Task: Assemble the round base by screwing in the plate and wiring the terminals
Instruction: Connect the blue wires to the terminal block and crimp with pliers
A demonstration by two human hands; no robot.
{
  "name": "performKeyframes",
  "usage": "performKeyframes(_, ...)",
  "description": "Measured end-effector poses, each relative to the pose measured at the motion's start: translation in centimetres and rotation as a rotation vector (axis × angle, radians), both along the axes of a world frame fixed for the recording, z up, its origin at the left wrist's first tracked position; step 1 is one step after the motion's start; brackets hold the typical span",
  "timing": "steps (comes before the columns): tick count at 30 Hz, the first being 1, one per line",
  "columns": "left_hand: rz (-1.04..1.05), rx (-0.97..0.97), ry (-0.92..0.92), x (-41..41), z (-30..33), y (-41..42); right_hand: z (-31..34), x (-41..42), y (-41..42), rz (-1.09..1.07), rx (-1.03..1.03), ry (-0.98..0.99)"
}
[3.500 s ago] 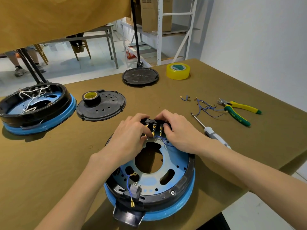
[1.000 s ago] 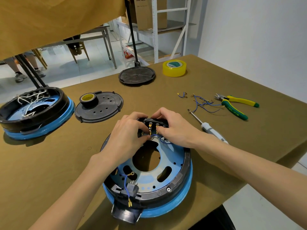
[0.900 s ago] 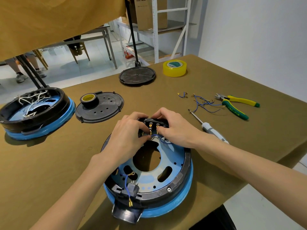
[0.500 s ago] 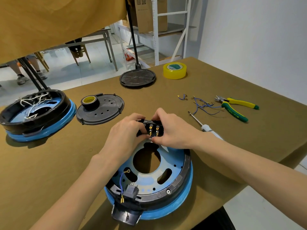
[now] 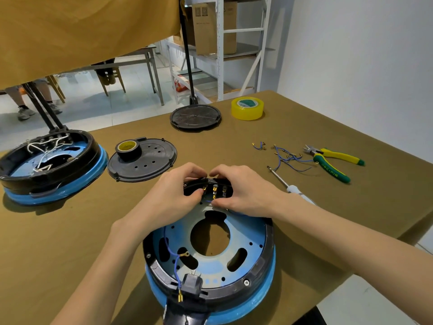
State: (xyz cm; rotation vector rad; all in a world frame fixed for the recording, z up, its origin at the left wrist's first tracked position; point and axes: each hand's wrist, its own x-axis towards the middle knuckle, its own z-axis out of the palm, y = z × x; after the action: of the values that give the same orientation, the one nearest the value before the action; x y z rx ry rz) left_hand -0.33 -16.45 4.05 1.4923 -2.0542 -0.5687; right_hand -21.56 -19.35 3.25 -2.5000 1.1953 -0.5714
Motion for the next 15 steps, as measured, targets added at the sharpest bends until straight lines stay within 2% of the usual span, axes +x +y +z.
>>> performKeyframes(8, 0.0, -0.002, 0.037, 0.5, -0.3, -0.2, 0.4, 0.9, 0.2, -0.013, -0.086, 0.195)
performKeyframes(15, -0.022, -0.029, -0.001, 0.4, -0.4, -0.1, 0.3, 1.4, 0.4, -0.051, -0.149, 0.238)
